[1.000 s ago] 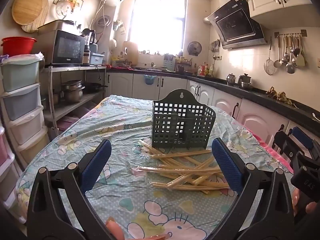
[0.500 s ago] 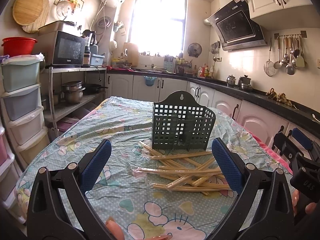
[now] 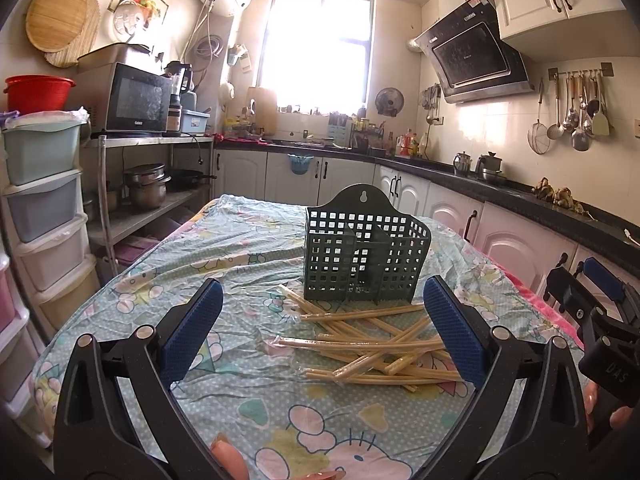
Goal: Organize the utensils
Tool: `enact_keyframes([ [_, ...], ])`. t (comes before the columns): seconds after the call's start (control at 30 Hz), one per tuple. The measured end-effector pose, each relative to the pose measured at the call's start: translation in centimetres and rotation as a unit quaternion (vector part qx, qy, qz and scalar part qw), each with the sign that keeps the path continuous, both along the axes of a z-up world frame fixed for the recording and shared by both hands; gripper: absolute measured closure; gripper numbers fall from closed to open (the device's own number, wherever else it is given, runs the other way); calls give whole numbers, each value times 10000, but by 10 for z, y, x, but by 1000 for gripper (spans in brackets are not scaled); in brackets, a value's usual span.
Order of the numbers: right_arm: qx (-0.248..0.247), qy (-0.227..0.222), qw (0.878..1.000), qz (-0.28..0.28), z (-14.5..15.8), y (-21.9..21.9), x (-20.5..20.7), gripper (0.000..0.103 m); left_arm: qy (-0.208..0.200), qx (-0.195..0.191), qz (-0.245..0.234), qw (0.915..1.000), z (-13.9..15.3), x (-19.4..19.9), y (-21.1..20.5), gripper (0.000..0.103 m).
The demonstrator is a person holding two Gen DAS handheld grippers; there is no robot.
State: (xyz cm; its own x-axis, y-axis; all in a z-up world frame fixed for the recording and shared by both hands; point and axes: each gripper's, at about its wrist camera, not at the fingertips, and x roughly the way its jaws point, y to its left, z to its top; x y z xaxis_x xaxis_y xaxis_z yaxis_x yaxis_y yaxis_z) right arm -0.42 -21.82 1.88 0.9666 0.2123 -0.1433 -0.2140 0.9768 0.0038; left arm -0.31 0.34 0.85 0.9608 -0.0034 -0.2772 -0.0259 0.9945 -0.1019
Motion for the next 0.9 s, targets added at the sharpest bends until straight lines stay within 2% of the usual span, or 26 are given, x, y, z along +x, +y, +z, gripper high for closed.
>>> enact_keyframes([
  [0.53, -32, 59, 10000, 37, 0, 2, 1, 6, 78, -86, 10, 9999, 3, 5, 3, 10],
  [0.7, -171, 153, 9994, 266, -5, 8, 6, 6, 152, -211, 17, 9997, -1, 9, 11, 10],
  [0.9, -228, 475, 9966, 632, -7, 15, 18, 6, 289, -380, 53, 9988, -4, 17, 27, 10],
])
